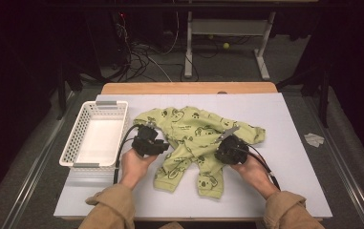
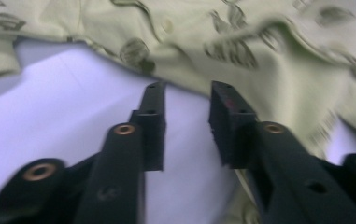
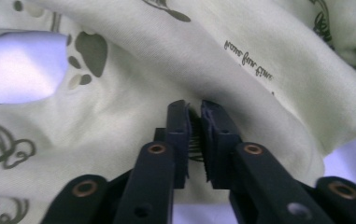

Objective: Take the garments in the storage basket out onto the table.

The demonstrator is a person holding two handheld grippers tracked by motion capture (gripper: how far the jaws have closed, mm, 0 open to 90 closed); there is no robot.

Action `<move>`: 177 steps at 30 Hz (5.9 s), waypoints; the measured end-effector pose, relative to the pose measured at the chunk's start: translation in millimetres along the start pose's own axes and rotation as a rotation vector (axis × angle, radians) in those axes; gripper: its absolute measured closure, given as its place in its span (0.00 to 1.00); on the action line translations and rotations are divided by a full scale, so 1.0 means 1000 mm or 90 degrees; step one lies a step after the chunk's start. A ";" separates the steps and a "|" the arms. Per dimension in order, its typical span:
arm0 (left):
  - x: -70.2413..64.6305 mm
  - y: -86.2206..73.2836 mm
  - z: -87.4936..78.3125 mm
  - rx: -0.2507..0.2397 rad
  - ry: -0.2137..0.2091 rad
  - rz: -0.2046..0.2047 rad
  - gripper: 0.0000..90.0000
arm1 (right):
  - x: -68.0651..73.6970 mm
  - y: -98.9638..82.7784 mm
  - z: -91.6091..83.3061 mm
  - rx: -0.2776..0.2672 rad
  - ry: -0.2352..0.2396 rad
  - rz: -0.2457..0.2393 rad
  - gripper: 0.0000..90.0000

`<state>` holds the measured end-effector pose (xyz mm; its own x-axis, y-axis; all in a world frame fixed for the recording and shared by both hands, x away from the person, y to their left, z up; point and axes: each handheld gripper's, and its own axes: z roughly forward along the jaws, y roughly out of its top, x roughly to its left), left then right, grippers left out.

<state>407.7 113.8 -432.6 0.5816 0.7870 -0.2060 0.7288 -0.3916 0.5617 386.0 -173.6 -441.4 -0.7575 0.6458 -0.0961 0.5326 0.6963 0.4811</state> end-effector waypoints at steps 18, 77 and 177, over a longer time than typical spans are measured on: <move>0.002 0.042 0.044 0.084 0.026 -0.001 0.91 | 0.000 -0.004 0.002 -0.006 0.013 -0.004 0.91; -0.021 -0.031 -0.024 0.018 0.008 0.087 0.67 | -0.016 -0.012 -0.024 -0.048 -0.021 0.045 0.89; -0.023 -0.022 0.015 0.061 -0.012 0.073 0.94 | -0.025 -0.018 -0.008 0.013 -0.007 0.068 1.00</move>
<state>384.1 96.6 -452.3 0.6685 0.7262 -0.1604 0.6881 -0.5222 0.5039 392.5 -204.7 -440.8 -0.6916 0.7202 -0.0544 0.6182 0.6292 0.4711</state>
